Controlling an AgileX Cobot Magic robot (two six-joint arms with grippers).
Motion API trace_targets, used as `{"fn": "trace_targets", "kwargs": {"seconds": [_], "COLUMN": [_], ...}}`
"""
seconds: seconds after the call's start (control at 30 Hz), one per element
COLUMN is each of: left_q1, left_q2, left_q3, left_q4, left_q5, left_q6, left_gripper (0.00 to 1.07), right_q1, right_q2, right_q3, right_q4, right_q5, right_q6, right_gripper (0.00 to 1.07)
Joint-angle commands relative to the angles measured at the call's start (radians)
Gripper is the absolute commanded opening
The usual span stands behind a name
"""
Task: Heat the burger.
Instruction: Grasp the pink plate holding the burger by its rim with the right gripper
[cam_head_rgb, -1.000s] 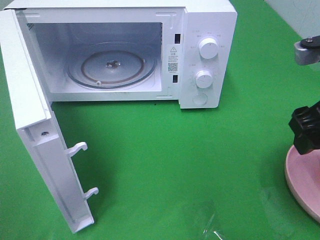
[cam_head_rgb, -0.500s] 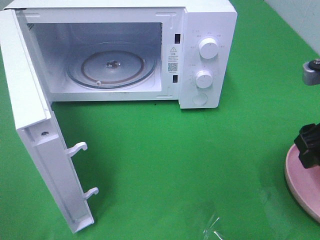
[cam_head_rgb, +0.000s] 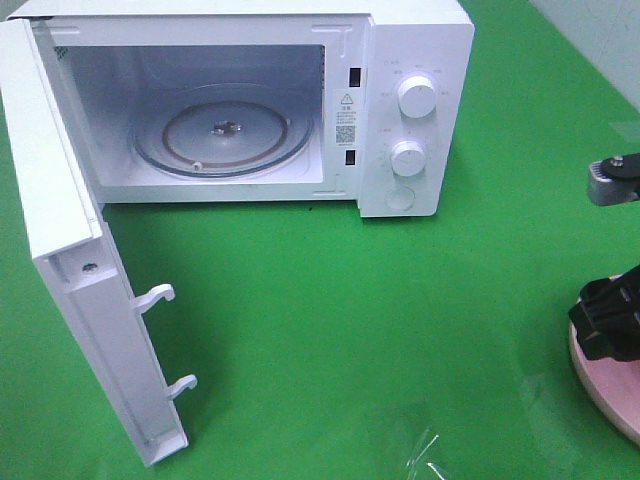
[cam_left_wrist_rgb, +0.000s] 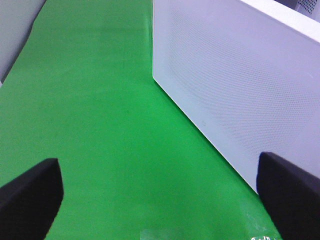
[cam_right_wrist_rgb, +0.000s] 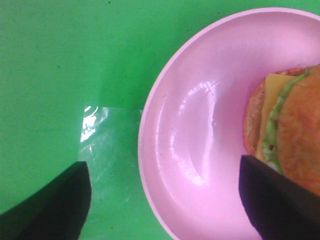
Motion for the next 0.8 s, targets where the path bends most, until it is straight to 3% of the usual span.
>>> {"fn": "trace_targets", "kwargs": {"seconds": [0.03, 0.8], "left_q1": [0.001, 0.001], "left_q2": [-0.017, -0.017], "left_q3": [0.002, 0.002], "left_q4": [-0.012, -0.012], "left_q5": [-0.002, -0.002], "left_q6": [0.001, 0.001], "left_gripper": [0.98, 0.98], "right_q1": [-0.006, -0.006], "right_q2": [0.036, 0.305], "right_q3": [0.003, 0.002], "right_q4": [0.002, 0.002], "right_q5": [-0.012, -0.177], "right_q6": [0.002, 0.057], "right_gripper": [0.77, 0.76]}}
